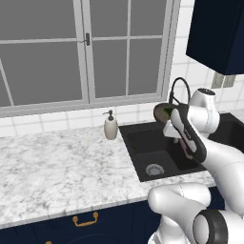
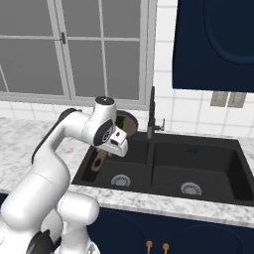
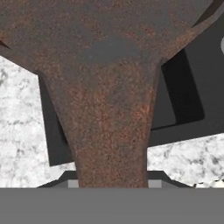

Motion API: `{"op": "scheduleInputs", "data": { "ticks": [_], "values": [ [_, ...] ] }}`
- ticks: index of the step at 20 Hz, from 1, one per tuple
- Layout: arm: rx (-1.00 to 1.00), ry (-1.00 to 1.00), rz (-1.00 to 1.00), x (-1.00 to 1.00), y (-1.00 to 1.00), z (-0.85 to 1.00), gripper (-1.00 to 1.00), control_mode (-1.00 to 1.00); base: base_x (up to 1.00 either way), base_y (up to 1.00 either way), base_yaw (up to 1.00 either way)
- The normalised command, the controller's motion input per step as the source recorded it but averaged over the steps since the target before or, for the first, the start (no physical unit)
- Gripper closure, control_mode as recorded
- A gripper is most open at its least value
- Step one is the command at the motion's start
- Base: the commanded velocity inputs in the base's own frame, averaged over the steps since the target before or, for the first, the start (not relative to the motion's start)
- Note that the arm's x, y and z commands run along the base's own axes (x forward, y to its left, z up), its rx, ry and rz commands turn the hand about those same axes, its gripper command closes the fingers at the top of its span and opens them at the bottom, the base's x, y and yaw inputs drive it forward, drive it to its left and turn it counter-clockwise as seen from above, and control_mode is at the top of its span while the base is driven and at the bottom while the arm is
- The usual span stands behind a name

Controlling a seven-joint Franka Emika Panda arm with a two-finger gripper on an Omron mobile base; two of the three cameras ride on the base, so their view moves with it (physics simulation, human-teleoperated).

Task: Pick the pan and sponge and place them into the sink. Then turn on the water.

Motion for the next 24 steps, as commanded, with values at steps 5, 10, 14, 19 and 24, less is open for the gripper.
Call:
{"op": "scheduleInputs", "data": {
  "ticks": [5, 10, 14, 19, 24],
  "values": [
    [-0.01, 0.0, 0.0, 0.28, -0.09, 0.0, 1.0, -1.0, 0.0, 0.0, 0.0],
    [-0.06, 0.0, 0.0, 0.21, 0.0, 0.0, 1.0, -1.0, 0.0, 0.0, 0.0],
    [-0.07, 0.0, 0.0, 0.03, -0.06, 0.0, 1.0, -1.0, 0.0, 0.0, 0.0],
    [-0.02, 0.0, 0.0, 0.0, -0.04, 0.0, 1.0, -1.0, 0.0, 0.0, 0.0],
    [0.0, 0.0, 0.0, 0.0, 0.0, 0.0, 1.0, -1.0, 0.0, 0.0, 0.0]
  ]
}}
